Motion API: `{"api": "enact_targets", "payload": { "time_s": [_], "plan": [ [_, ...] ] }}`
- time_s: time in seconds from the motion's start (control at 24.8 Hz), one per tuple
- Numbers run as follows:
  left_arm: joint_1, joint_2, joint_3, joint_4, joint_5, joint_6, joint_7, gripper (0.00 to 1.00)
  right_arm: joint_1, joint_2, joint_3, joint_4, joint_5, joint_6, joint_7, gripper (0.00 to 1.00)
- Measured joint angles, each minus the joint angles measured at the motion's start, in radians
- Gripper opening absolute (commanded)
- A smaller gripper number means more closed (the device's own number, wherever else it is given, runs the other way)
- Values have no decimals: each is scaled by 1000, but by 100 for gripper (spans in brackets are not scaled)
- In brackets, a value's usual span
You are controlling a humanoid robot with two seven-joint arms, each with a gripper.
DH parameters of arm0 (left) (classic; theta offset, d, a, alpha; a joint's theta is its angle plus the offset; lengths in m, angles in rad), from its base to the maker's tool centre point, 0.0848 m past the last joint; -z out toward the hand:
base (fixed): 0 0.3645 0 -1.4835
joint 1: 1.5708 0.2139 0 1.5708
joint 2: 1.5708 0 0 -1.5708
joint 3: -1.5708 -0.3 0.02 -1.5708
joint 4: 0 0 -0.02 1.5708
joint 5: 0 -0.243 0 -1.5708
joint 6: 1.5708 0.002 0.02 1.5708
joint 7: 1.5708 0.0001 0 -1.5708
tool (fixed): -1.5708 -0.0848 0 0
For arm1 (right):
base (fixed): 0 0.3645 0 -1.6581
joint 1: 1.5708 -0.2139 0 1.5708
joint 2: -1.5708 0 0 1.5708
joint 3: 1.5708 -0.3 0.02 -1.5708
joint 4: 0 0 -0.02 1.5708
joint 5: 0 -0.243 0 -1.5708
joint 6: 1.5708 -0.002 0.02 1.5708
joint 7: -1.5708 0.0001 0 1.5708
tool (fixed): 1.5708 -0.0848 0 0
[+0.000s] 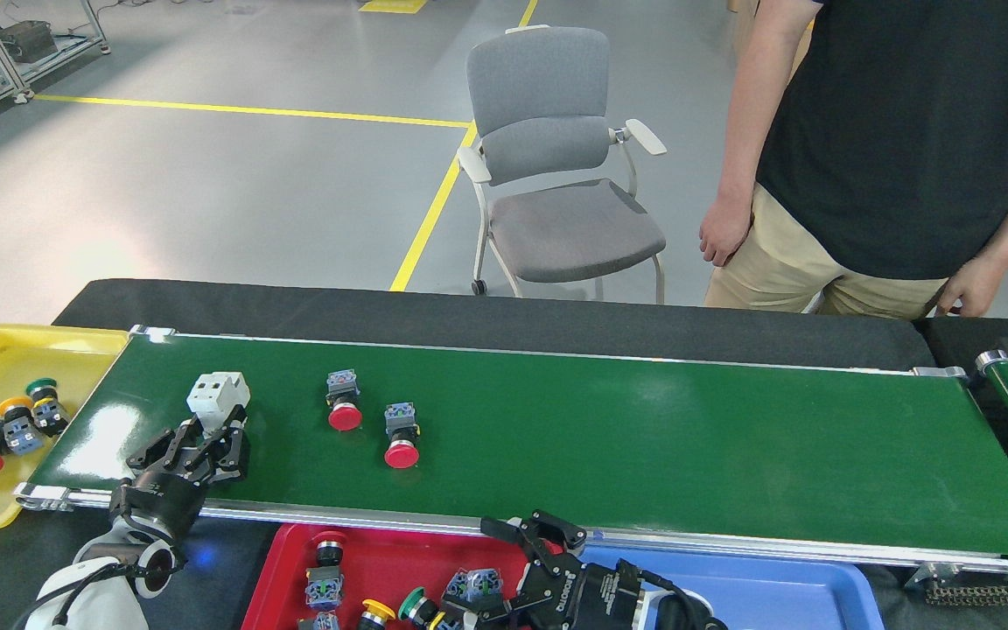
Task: Pick switch part from conveyor to tray
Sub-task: 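Grasp the white relay block with the left gripper and place it in the blue tray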
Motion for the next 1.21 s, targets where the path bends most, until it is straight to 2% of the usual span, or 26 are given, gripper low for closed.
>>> {"api": "enact_targets", "payload": {
  "time_s": [0.08,0.16,0.24,0.36,0.52,0.69,0.77,0.81,0.85,0.93,1.01,1.05,1.13,1.21],
  "plan": [
    [32,0,-1,-70,7,-24,8,0,0,0,-120,-46,-1,43,0,99],
    [105,0,-1,-195,27,-72,10,0,17,-1,-229,-78,-1,95,0,99],
    [202,-4,-2,-346,49,-124,4,1,63,-4,-317,-106,0,167,0,99],
    [334,-43,-25,-573,66,-213,-45,2,137,-44,-417,-140,3,318,2,99],
    [452,-162,-161,-756,57,-275,-162,3,288,-101,-525,-203,5,505,-29,99],
    [500,-233,-327,-859,54,-283,-278,4,388,-127,-555,-222,5,551,-110,99],
    [512,-255,-398,-874,35,-255,-329,8,394,-127,-574,-227,5,558,-144,99],
    [511,-266,-427,-874,25,-235,-345,12,393,-127,-592,-232,4,561,-151,99],
    [508,-278,-452,-873,19,-209,-365,22,393,-127,-614,-237,3,562,-156,99],
    [497,-288,-491,-873,16,-151,-398,44,393,-128,-660,-239,0,566,-164,99],
    [490,-288,-538,-872,16,-104,-423,76,394,-129,-679,-236,-1,566,-167,99],
    [490,-288,-554,-872,16,-78,-430,87,394,-129,-680,-235,-1,565,-168,99],
    [490,-288,-573,-875,18,-37,-438,97,393,-129,-680,-235,-2,562,-169,99],
    [492,-288,-582,-878,22,-11,-440,98,390,-129,-680,-235,-2,561,-169,99]
  ]
}}
